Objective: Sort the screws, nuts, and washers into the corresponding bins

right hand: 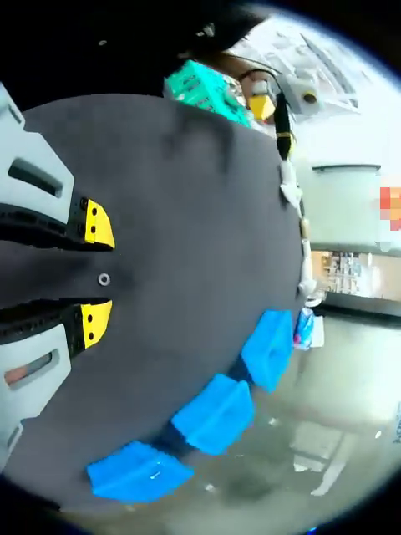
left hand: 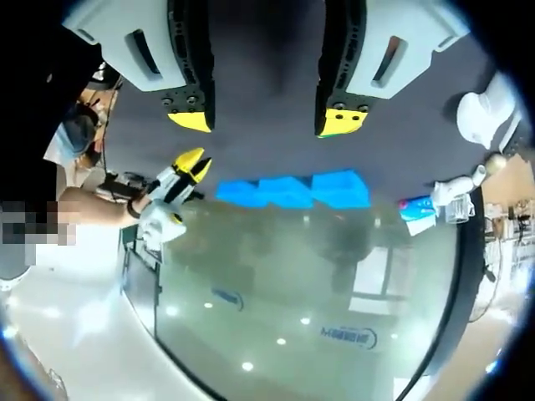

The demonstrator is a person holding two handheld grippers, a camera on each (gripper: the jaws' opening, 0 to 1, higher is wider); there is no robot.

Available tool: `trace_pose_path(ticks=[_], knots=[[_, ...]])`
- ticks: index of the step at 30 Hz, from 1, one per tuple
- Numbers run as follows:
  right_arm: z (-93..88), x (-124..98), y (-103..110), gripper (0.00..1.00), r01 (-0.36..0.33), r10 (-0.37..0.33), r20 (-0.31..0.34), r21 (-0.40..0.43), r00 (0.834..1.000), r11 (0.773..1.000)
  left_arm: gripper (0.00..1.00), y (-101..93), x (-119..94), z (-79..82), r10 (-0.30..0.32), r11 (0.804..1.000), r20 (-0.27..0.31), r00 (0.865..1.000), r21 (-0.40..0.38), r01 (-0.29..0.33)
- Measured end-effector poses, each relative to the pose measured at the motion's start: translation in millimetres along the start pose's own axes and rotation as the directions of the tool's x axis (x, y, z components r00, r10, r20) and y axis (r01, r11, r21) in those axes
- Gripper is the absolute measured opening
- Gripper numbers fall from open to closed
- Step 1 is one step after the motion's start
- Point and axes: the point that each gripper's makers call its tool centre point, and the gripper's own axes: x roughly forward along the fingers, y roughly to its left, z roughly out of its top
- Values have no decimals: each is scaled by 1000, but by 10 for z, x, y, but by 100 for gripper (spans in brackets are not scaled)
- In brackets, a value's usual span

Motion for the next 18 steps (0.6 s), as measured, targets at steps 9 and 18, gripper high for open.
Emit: trace_pose_path(ticks=[9,18], knots=[[-101,125,-43,15,-11,12,-57,12,998,1000,47,51,-21,-18,10,1000,-1,1000,-6,-10],[-125,138,-39,12,-14,20,-63,81,998,997,47,64,-11,-53,11,1000,-6,1000,-15,-11]])
